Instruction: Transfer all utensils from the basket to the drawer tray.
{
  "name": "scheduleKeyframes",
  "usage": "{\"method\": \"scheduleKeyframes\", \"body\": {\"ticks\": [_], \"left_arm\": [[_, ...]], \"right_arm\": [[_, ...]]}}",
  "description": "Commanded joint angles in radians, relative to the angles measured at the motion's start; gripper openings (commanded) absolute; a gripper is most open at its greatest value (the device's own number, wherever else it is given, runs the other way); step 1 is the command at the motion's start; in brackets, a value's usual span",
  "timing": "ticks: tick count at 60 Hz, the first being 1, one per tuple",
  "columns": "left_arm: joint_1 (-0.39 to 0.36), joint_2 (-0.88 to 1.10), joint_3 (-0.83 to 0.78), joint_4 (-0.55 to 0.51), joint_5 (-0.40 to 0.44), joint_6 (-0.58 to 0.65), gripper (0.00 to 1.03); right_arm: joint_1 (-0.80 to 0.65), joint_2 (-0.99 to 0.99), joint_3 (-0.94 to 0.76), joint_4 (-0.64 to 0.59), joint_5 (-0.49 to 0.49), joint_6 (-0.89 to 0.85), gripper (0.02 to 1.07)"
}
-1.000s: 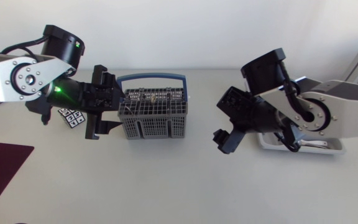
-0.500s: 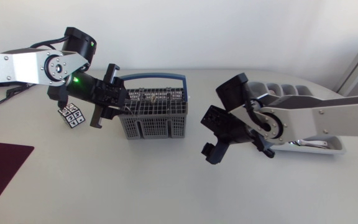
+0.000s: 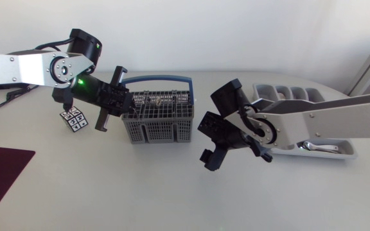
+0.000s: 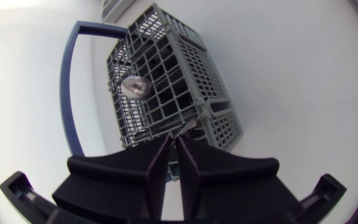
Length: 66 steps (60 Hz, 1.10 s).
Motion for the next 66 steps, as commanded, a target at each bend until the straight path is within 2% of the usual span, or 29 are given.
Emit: {"method": "scheduleKeyframes", "body": {"ticks": [1, 42, 66], "left_arm": [[0.006, 0.021, 0.044, -0.012, 0.013, 0.040, 0.04], [0.006, -0.088, 0.077, -0.085, 0.013, 0.028, 0.04], [0.006, -0.200, 0.080, -0.122, 0.019, -0.020, 0.04]], "right_arm": [[0.006, 0.023, -0.001, 0.014, 0.010, -0.019, 1.02], [0.043, -0.011, -0.033, 0.019, 0.013, -0.016, 1.02], [0.076, -0.083, -0.062, 0.009, 0.043, -0.010, 1.02]]}}
